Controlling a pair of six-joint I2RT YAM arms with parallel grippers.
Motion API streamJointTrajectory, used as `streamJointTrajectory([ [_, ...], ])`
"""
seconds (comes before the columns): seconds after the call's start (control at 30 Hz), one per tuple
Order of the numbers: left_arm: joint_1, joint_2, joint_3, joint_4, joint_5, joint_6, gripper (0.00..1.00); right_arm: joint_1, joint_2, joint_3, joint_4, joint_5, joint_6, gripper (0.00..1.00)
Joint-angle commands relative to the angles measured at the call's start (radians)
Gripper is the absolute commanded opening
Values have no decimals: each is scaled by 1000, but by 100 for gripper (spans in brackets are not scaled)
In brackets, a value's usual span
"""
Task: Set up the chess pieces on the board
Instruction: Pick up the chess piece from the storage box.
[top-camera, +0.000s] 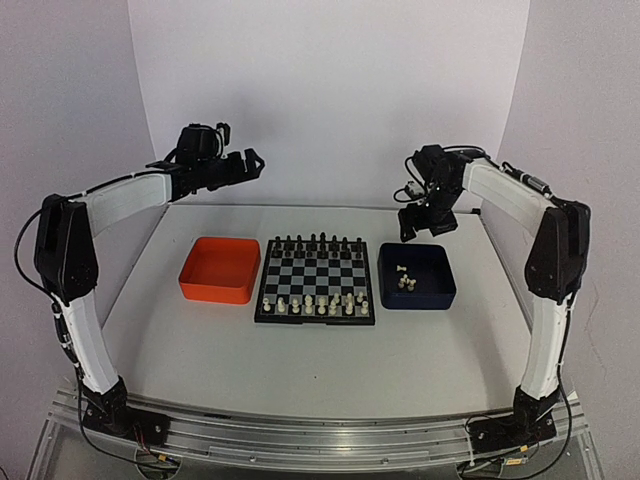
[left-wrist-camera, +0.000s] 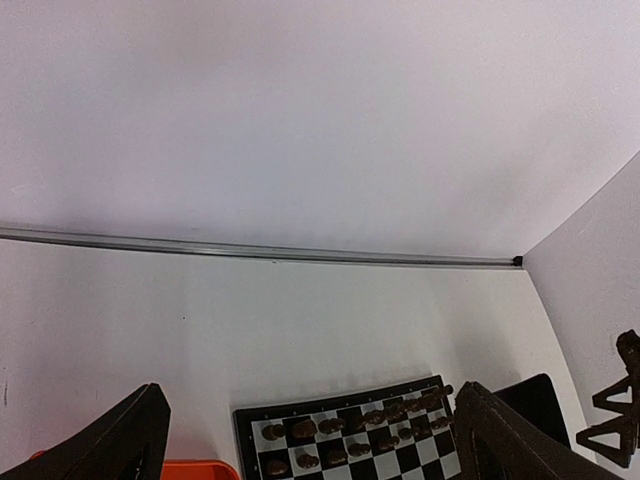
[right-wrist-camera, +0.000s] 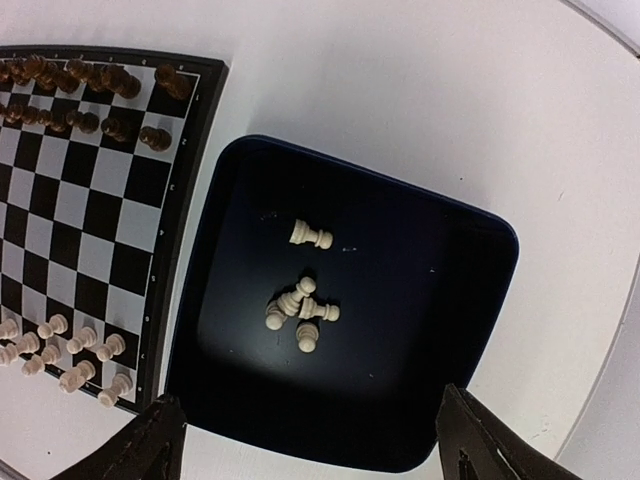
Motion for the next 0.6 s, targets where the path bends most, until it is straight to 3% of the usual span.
streamJointTrajectory([
  [0.0,5,86,183,-62,-33,-34,100,-7,-22,-43,6,-52,-7,83],
  [0.23,5,127,258,-97,-101,-48,100,-21,25,-143,-6,-92,9,75],
  [0.57,6,169,294,-85,-125,-74,100,-42,155,-99,-27,-101,49,49],
])
